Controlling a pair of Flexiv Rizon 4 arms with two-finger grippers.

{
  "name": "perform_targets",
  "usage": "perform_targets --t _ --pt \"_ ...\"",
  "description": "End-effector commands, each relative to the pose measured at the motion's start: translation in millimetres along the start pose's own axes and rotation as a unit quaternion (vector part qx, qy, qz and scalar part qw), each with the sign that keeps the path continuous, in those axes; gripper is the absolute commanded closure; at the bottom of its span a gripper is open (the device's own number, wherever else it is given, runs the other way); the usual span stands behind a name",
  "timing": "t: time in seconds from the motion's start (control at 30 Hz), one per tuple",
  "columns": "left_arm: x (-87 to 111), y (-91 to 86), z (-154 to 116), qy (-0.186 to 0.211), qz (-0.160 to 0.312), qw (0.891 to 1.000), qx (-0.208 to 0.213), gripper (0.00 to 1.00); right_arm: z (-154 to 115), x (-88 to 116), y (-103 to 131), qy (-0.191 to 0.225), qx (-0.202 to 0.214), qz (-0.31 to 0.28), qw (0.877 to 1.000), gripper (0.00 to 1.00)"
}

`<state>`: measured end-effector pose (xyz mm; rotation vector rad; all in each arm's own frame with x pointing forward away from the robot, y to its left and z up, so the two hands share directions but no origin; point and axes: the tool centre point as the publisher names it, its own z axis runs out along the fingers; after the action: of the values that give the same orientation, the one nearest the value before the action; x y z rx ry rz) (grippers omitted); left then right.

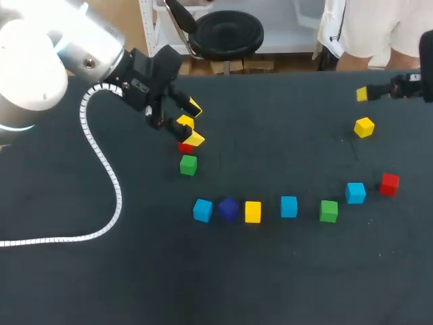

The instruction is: Place the blue cubes, place green cubes on the blue cubes, place the yellow cubes on the green cubes, then place the red cubes on the yellow cubes, and place purple cube on the red cubes.

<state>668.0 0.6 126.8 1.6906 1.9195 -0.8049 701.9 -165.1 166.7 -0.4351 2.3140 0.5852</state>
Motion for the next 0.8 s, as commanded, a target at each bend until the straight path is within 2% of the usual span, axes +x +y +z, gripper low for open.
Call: perform_targets --t 0.03,0.13,0.27,0.53,0.6,0.63,0.7,0.8 --pt "0.0 0.2 0.0 0.0 0.0 1.0 0.0 0.0 1.1 -4.5 26.9 0.032 -0.062 -0.064 0.996 0.0" --pt "0.0 0.2 0.0 0.0 0.0 1.0 0.0 0.0 14.4 -1.1 43.7 0.07 -0.104 -0.115 0.985 0.0" --pt "0.0 0.2 0.0 0.0 0.0 1.0 0.0 0.0 27.5 11.5 61.1 0.134 -0.161 -0.178 0.962 0.0" --pt "0.0 0.2 0.0 0.0 0.0 1.0 0.0 0.0 33.4 31.4 78.7 0.19 -0.207 -0.274 0.92 0.0" --pt "0.0 0.2 0.0 0.0 0.0 1.0 0.0 0.0 34.2 37.6 82.7 0.207 -0.211 -0.304 0.906 0.0" --pt "0.0 0.2 0.0 0.0 0.0 1.0 0.0 0.0 34.0 40.0 83.7 0.214 -0.209 -0.308 0.903 0.0" --pt "0.0 0.2 0.0 0.0 0.0 1.0 0.0 0.0 30.9 41.2 78.4 0.218 -0.205 -0.29 0.909 0.0" --pt "0.0 0.2 0.0 0.0 0.0 1.0 0.0 0.0 30.9 41.2 78.4 0.218 -0.205 -0.29 0.909 0.0"
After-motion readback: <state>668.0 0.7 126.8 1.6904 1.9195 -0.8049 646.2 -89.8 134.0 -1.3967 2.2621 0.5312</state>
